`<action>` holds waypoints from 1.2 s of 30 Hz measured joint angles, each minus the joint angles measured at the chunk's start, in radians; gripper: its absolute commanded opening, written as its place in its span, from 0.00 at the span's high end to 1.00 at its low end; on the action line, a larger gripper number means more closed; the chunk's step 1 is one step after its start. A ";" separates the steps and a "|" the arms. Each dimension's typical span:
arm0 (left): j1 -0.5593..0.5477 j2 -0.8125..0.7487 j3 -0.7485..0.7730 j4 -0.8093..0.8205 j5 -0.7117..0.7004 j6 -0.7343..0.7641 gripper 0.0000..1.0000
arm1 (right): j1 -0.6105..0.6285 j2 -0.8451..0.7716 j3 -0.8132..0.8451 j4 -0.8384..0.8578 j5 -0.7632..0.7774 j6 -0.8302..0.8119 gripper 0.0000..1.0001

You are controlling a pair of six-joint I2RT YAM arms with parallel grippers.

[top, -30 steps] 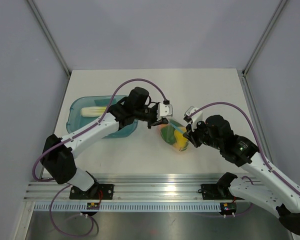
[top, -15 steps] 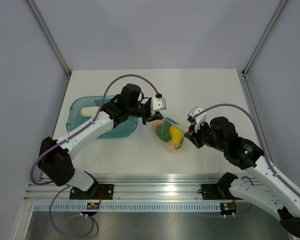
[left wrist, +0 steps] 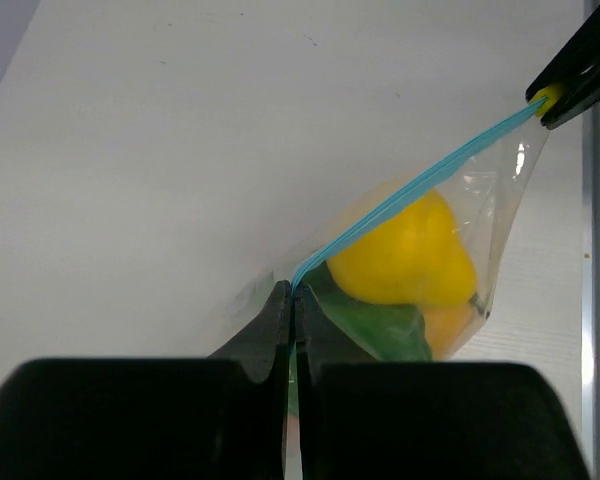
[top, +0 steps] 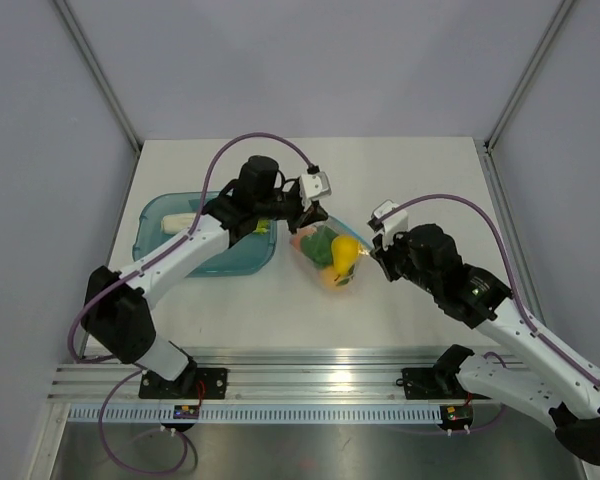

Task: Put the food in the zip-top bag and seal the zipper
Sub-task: Zip the zipper food storage bag at the center of the board, then place the zipper food storage bag at the center of the board.

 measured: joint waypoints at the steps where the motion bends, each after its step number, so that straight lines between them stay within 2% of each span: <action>1: 0.003 0.018 0.019 0.008 -0.005 -0.011 1.00 | 0.000 0.019 0.005 0.015 0.043 -0.013 0.99; 8: 0.015 0.237 0.256 0.147 -0.037 -0.131 0.99 | -0.020 0.134 0.106 0.135 0.285 -0.151 0.98; 9: 0.016 0.252 0.275 0.171 -0.037 -0.151 0.90 | -0.024 0.139 0.115 0.153 0.303 -0.169 0.97; 10: 0.018 0.259 0.287 0.193 -0.036 -0.169 0.49 | -0.026 0.138 0.119 0.169 0.313 -0.185 0.92; 12: 0.018 0.259 0.290 0.232 -0.032 -0.197 0.25 | -0.027 0.124 0.112 0.188 0.306 -0.201 0.73; 13: 0.018 0.257 0.290 0.252 -0.029 -0.209 0.15 | -0.028 0.114 0.101 0.195 0.295 -0.200 0.53; 14: 0.018 0.256 0.289 0.266 -0.028 -0.220 0.01 | -0.027 0.099 0.080 0.204 0.272 -0.193 0.51; 19: 0.018 0.175 0.164 0.289 -0.053 -0.245 0.01 | -0.027 0.050 -0.043 0.194 0.190 -0.135 0.47; 20: 0.019 0.151 0.138 0.279 -0.066 -0.248 0.01 | -0.027 0.049 -0.063 0.185 0.191 -0.117 0.38; 22: 0.020 0.097 0.096 0.255 -0.095 -0.252 0.01 | -0.027 0.049 -0.082 0.163 0.206 -0.074 0.27; 23: 0.022 0.065 0.082 0.238 -0.114 -0.255 0.01 | -0.027 0.047 -0.082 0.158 0.226 -0.050 0.10; 24: 0.023 0.032 0.073 0.217 -0.140 -0.260 0.01 | -0.027 0.044 -0.082 0.159 0.250 -0.029 0.01; 30: 0.025 -0.201 0.063 0.110 -0.359 -0.343 0.01 | -0.079 0.038 0.006 0.097 0.465 0.191 0.01; 36: 0.027 -0.412 -0.039 -0.001 -0.535 -0.456 0.01 | -0.222 0.144 0.171 -0.037 0.509 0.422 0.01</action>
